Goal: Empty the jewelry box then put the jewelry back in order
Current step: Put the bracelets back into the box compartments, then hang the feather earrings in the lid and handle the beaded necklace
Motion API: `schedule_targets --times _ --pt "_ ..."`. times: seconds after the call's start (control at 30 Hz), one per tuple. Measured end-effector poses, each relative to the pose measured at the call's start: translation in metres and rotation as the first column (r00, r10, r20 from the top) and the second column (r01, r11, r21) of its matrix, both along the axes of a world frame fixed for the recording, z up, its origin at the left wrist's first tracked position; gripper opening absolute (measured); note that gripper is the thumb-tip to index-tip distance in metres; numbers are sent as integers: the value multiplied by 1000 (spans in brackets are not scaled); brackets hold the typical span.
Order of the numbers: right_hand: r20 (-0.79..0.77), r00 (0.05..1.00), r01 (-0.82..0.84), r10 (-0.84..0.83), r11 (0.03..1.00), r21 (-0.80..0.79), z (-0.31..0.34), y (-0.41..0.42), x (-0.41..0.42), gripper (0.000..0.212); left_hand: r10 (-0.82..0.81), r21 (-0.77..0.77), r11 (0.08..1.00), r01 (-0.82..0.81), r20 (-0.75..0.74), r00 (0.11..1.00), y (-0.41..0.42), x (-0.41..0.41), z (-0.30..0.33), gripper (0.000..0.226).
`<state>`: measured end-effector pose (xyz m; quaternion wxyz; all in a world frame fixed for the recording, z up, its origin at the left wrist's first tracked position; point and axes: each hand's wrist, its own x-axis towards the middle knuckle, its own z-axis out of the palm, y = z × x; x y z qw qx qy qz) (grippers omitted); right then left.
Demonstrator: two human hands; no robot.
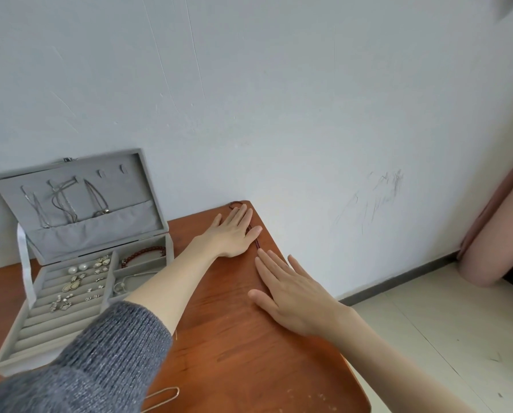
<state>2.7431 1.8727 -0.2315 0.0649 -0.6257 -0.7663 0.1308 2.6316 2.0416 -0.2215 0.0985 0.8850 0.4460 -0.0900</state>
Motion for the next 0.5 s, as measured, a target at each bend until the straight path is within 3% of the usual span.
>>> schedule_targets --times 0.23,0.5 --pt "-85 995 63 -57 995 77 19 -4 -2 55 76 -10 997 -76 225 971 -15 -20 25 60" --pt "-74 995 78 -62 971 228 66 -13 -31 49 -83 356 934 -24 281 956 -96 -104 72 52"
